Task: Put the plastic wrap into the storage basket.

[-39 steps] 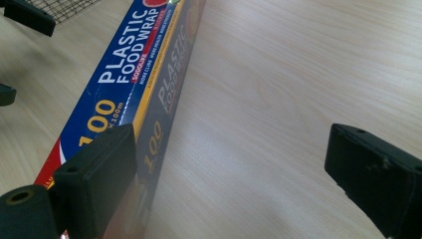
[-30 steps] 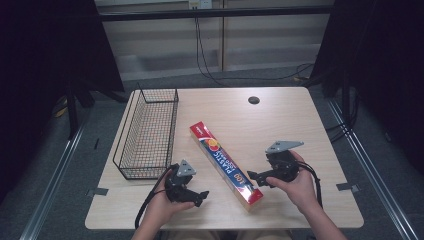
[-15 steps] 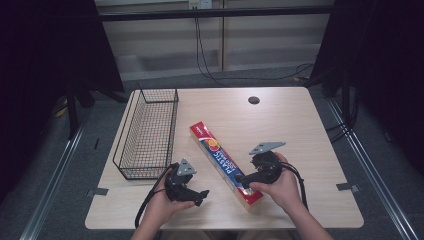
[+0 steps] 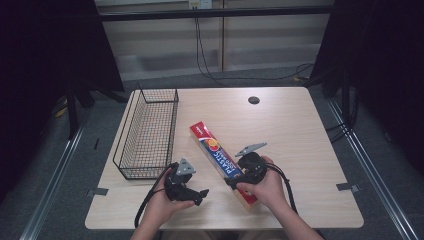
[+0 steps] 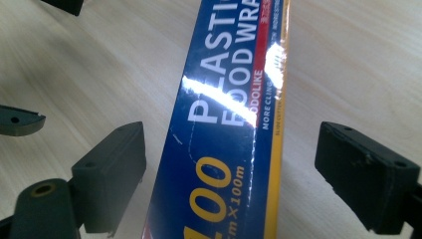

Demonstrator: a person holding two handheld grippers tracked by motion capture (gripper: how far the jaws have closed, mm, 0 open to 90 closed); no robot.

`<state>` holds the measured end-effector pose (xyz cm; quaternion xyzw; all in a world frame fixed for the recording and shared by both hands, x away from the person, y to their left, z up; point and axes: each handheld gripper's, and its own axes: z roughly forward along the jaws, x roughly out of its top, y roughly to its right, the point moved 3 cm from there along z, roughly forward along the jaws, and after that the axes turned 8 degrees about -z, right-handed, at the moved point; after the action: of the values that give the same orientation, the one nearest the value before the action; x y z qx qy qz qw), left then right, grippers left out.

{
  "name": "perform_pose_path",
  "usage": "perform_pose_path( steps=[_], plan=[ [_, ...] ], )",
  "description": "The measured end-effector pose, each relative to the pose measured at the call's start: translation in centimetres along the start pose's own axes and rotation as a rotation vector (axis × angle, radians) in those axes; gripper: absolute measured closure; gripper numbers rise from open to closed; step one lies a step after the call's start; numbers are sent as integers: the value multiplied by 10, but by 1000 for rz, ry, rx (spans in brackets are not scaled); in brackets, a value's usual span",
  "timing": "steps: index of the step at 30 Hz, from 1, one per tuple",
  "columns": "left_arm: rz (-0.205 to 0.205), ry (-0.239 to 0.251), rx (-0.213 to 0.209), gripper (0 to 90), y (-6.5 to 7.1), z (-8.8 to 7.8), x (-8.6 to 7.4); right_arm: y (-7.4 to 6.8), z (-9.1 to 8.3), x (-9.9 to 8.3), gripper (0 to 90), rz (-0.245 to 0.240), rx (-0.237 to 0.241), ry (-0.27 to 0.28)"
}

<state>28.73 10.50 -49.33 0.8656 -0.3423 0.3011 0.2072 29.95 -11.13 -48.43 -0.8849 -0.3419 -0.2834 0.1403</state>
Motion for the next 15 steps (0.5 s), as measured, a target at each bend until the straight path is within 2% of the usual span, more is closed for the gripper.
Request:
perform_pose_path(
  steps=[1,3,4,5,6,9,10,12,15],
  plan=[
    [13,-11,7,45,0,0,0,0,1,0,141,2,2,-4],
    [4,-7,7,45,0,0,0,0,4,0,155,-5,6,-17],
    [4,-7,7,45,0,0,0,0,5,0,155,8,7,-30],
    [12,-8,13,46,0,-1,1,1,5,0,159,-5,8,-33],
    [12,-8,13,47,0,-1,1,1,6,1,167,11,12,-39],
    [5,-8,12,49,0,0,1,3,9,3,173,9,23,-50],
    [6,-16,11,49,0,0,1,3,10,3,180,24,24,-59],
    [7,-13,13,49,0,0,1,4,11,4,186,17,18,-59],
    [14,-16,18,49,-1,-1,2,4,13,7,220,36,19,-46]
  ],
)
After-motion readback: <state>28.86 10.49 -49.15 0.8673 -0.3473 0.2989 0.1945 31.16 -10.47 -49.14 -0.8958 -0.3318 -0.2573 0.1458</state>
